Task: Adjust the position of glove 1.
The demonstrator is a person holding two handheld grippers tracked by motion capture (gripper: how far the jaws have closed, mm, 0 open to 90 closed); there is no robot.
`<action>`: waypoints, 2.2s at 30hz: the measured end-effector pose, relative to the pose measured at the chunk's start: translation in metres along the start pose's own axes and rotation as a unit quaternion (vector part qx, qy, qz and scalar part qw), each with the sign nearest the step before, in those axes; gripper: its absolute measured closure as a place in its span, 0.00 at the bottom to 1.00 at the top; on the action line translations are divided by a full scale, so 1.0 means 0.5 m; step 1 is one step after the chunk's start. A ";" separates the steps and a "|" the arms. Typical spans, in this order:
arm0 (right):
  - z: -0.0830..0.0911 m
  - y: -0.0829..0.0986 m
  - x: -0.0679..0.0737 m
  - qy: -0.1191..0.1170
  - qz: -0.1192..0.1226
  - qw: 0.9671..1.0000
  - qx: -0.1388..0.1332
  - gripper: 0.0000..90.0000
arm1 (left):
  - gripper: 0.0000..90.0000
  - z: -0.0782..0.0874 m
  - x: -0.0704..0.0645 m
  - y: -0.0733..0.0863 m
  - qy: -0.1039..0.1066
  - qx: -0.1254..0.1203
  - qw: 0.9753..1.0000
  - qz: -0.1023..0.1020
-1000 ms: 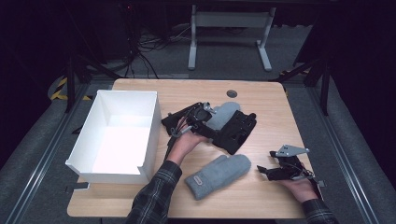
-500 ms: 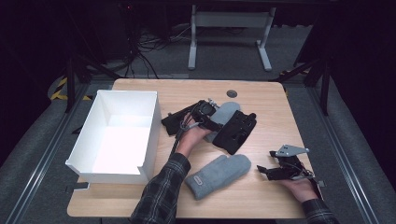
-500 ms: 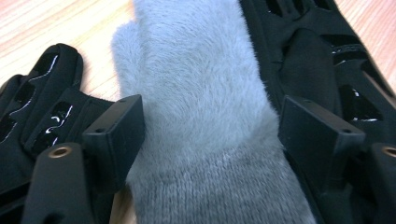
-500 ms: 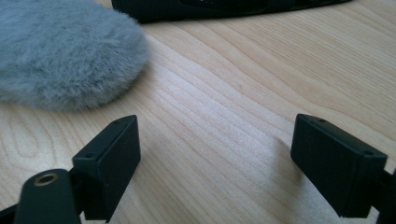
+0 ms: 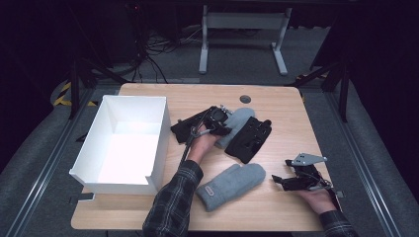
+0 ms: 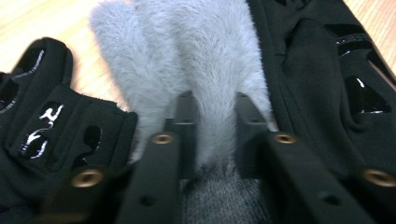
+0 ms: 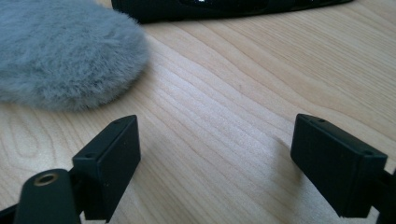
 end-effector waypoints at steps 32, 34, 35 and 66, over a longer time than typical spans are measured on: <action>0.000 0.000 0.000 0.000 -0.001 1.000 0.001 0.18 | 0.94 0.194 -0.114 0.012 0.090 -0.055 0.994 -0.023; 0.000 0.000 0.000 0.000 -0.001 1.000 0.001 0.18 | 0.94 0.203 -0.124 0.019 0.099 -0.056 0.993 -0.021; 0.000 0.000 0.000 0.001 0.000 1.000 0.000 0.18 | 0.94 0.207 -0.128 0.023 0.102 -0.053 0.993 -0.019; 0.000 0.000 0.000 0.001 -0.001 1.000 0.000 0.18 | 0.94 0.269 -0.258 0.148 0.151 -0.049 0.986 -0.057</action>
Point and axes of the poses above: each handheld gripper's, and its own axes: z roughly backward along the jaws, y roughly out of its underside, x roughly to its left, the point moved 8 cm from there along -z, roughly forward along the jaws, and after that the axes turned 4 degrees about -x, right-handed, at the moved point
